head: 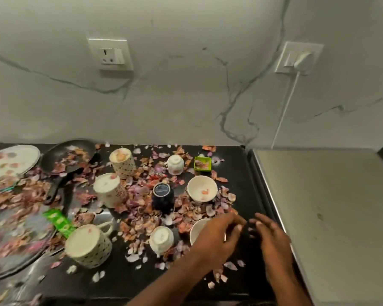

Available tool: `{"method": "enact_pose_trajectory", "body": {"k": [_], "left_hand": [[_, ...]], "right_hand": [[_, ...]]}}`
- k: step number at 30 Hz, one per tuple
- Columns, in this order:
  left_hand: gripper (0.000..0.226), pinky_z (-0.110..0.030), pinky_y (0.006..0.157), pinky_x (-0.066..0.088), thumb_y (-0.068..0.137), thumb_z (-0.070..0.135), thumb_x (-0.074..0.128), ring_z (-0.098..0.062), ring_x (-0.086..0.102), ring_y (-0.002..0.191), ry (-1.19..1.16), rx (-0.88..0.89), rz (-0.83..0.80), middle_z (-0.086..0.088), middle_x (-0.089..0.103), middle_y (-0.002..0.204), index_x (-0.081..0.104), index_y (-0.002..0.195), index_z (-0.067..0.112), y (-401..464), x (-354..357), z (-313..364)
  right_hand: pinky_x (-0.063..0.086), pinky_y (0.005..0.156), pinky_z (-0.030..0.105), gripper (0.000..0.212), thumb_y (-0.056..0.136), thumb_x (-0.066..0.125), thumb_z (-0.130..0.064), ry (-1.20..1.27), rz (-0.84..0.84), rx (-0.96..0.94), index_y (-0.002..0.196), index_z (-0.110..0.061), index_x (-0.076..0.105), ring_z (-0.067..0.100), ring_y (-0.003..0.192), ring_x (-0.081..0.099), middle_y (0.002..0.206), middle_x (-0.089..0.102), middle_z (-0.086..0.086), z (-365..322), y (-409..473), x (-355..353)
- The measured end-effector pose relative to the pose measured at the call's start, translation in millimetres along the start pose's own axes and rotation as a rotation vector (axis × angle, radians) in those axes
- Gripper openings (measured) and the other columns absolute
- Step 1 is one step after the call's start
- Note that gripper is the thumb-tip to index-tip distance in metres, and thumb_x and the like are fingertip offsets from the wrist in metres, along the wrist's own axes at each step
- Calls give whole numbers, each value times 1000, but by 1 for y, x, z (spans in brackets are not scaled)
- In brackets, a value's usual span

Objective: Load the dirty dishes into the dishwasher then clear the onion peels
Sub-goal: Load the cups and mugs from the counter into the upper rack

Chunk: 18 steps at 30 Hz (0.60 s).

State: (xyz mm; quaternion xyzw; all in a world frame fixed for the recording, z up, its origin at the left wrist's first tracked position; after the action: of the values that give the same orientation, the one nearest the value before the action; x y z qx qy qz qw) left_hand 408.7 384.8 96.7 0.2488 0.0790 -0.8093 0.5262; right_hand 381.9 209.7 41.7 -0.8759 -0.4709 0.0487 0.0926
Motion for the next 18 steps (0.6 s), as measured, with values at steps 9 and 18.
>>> {"method": "enact_pose_trajectory", "body": {"k": [9,18], "left_hand": [[43,-48,123,9,99,42,60,-23,37,145,873,-129,-328,-2,62,142,59,140,28,-29,-17,-37],[11,-39,92,58,108,29,49,-6,63,96,55,-430,330,9,67,113,59,113,31,-31,-50,-26]], "right_hand": [[62,87,39,23,102,61,-8,-115,-252,2,109,-22,77,19,93,75,99,79,-3,-14,-2,48],[61,82,36,22,101,61,-8,-75,-141,6,108,-22,76,20,89,75,96,79,-2,-12,4,11]]}}
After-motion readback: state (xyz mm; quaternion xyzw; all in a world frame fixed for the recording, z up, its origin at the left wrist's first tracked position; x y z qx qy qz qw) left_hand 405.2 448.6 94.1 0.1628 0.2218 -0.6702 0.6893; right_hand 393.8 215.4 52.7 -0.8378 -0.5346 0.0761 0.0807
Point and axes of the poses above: each hand's wrist, its own y-axis towards the middle knuckle, its own x-axis out of the palm, z = x × y, the point moved 6 cm from there along y, towards the middle knuckle
